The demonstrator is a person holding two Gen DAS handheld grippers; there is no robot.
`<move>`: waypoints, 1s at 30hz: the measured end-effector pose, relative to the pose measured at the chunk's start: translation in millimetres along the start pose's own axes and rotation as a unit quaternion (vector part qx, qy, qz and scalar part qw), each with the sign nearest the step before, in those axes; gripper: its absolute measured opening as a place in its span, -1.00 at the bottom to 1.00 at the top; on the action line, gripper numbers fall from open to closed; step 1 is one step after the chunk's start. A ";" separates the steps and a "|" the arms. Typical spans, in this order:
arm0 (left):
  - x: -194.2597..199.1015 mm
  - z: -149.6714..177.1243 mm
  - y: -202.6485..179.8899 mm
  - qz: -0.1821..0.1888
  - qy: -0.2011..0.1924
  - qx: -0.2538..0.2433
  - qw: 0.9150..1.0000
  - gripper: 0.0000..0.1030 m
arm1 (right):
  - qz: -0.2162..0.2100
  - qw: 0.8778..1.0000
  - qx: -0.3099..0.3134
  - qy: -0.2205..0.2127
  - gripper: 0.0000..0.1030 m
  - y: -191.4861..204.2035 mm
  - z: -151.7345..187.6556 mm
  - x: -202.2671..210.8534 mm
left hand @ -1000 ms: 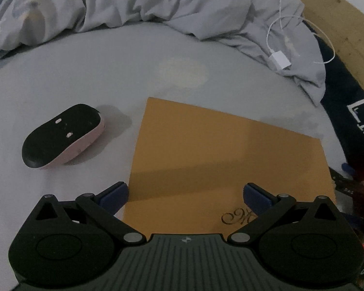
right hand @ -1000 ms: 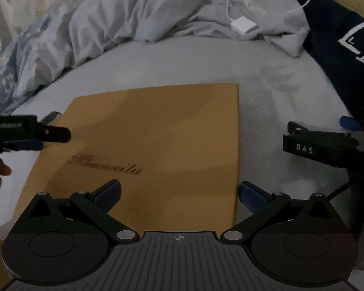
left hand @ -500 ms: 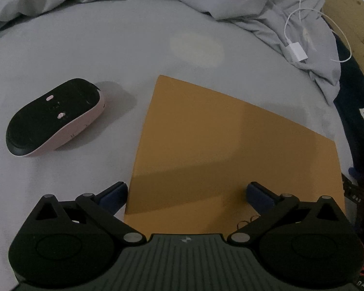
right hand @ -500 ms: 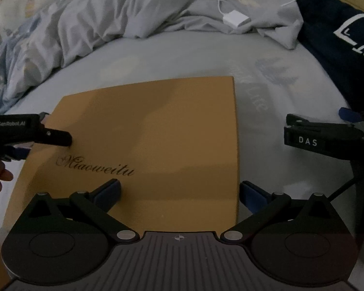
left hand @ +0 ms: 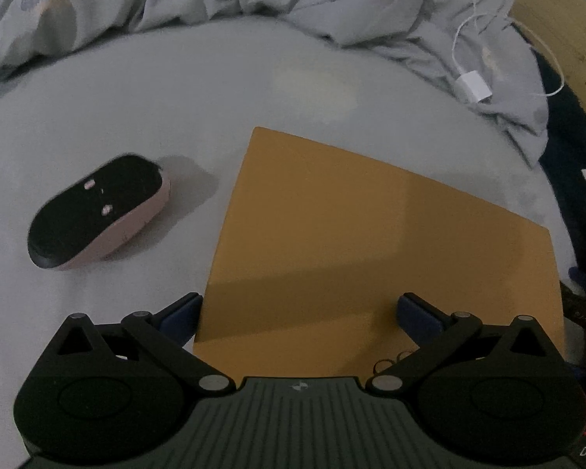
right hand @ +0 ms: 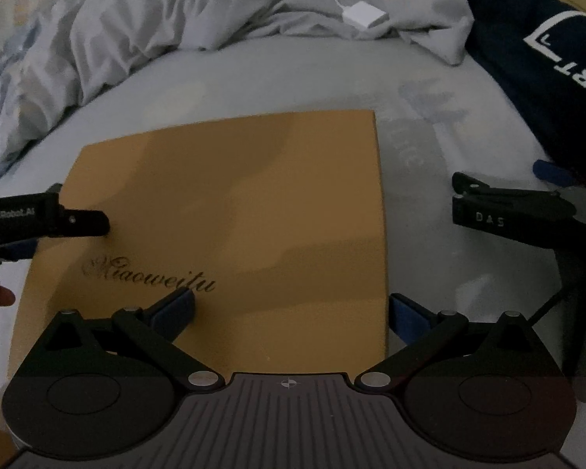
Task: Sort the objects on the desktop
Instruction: 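Grasp the lid edge with the right gripper while the left gripper grasps it too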
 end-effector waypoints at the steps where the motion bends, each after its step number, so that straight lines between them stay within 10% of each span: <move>1: 3.2 -0.6 -1.9 0.000 -0.005 -0.002 1.000 1.00 | 0.000 1.000 -0.001 0.001 1.00 0.0 -0.8 2.5; 30: 153.6 -12.4 -52.7 0.002 -0.134 -0.037 0.990 1.00 | -0.017 0.997 0.002 -0.069 1.00 18.7 -17.6 145.8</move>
Point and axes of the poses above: each gripper's, at about its wrist camera, not at the fingertips, and x roughly against the way its jaws point, y to its left, z to its underside, the point moved 4 cm from there along -x, roughly the way its jaws point, and after that the axes turned 1 degree about -z, right-handed, at the moved point
